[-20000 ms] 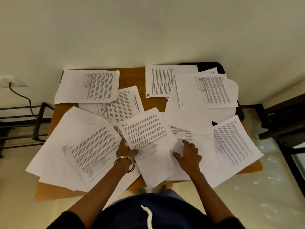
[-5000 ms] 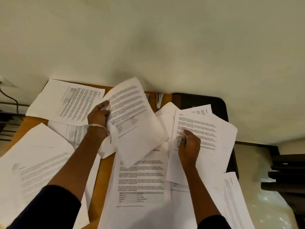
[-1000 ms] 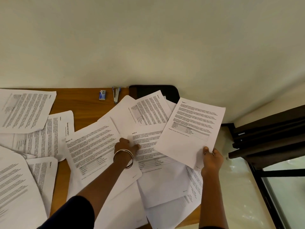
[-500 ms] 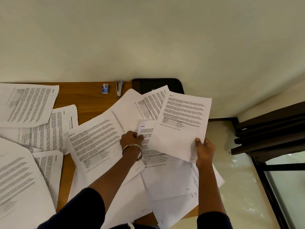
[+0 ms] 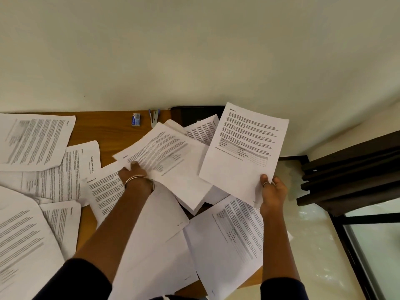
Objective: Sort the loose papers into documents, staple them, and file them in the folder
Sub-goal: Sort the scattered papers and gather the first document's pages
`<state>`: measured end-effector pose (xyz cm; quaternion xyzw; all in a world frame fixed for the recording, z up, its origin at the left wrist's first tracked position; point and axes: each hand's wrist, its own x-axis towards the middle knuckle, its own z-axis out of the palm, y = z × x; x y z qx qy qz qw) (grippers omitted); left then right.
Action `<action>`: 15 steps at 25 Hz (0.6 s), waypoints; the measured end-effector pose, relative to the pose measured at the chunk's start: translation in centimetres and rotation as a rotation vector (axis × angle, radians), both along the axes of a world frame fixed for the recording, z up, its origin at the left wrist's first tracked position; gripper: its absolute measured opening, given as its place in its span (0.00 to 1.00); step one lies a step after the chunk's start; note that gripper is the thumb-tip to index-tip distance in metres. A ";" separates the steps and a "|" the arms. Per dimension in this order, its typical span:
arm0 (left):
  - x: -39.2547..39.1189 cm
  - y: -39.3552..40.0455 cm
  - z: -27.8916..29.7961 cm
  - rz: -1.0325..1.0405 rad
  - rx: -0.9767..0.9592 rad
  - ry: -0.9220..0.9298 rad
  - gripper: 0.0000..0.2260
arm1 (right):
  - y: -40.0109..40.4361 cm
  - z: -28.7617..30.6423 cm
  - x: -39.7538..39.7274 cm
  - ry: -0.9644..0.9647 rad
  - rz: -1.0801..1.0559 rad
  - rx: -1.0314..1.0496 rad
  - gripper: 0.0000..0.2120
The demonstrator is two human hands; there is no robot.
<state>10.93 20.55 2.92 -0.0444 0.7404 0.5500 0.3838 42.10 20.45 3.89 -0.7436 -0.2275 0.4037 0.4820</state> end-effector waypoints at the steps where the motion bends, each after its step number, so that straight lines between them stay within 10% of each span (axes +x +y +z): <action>1: -0.9 -0.9 0.0 0.002 -0.037 -0.014 0.19 | -0.2 -0.1 -0.3 0.012 0.000 -0.003 0.09; 6: -6.6 -6.7 -3.5 -0.424 -0.184 0.370 0.19 | -0.8 -0.5 -1.4 0.035 0.002 -0.011 0.08; 15: -8.8 -9.5 -4.3 -0.680 -0.332 0.438 0.21 | -0.9 -0.6 -2.9 0.073 -0.115 -0.014 0.10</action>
